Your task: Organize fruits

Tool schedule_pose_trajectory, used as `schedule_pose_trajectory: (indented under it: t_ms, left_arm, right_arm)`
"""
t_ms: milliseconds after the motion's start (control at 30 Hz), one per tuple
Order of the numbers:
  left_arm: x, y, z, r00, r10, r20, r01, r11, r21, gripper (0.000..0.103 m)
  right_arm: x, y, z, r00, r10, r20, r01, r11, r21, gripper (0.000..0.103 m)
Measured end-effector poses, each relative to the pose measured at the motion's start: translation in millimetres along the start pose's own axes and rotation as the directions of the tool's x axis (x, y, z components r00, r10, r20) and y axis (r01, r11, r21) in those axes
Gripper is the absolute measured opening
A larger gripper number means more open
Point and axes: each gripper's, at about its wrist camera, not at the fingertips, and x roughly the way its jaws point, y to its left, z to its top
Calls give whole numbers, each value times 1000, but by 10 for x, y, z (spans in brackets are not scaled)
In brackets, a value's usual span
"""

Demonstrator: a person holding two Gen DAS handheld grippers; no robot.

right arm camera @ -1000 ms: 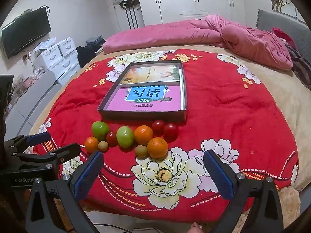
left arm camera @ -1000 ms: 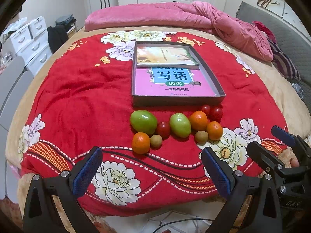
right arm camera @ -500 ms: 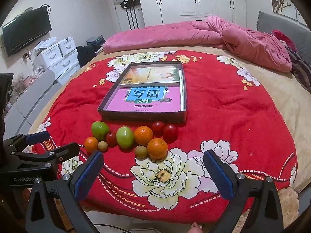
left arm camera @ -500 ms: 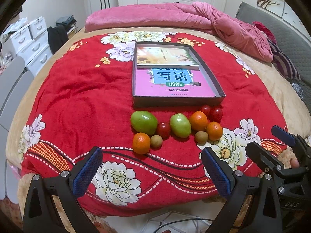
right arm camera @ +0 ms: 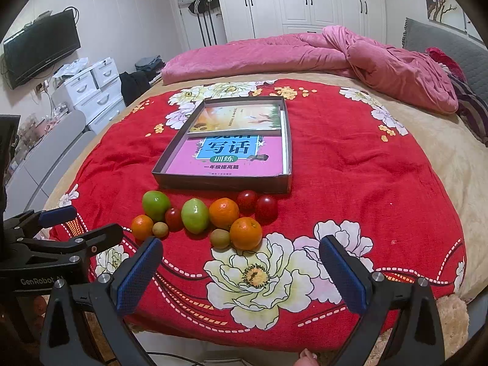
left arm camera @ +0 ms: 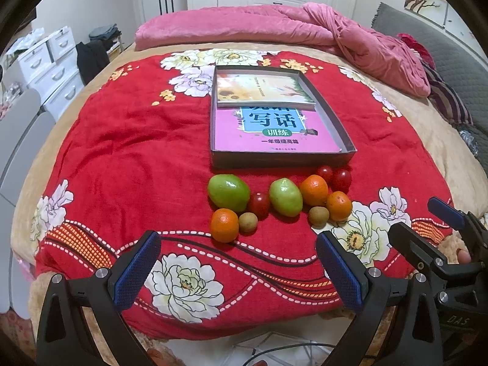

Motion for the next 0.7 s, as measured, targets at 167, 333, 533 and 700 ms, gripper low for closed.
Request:
schedule_pose_trajectory:
  t_ms: [167, 333, 533, 700]
  left_arm:
    - [4, 13, 6, 1000, 0, 2, 0, 1000, -2, 101]
    - [9, 26, 5, 1000, -3, -3, 2, 1000, -8, 101]
    - [45, 79, 5, 1000, -6, -10, 6, 1000, -21, 101]
    - [90, 162, 11, 1000, -3, -19, 2, 999, -43, 101]
  right_arm:
    - [0, -2, -1, 1000, 0, 1, 0, 1000, 1, 103]
    - [18, -23, 0, 1000, 0, -5, 0, 1000, 2, 103]
    - [43, -34, -7, 1000, 0, -9, 0, 1000, 6, 103]
    - [104, -35, -9, 1000, 0, -20, 0, 1000, 9, 103]
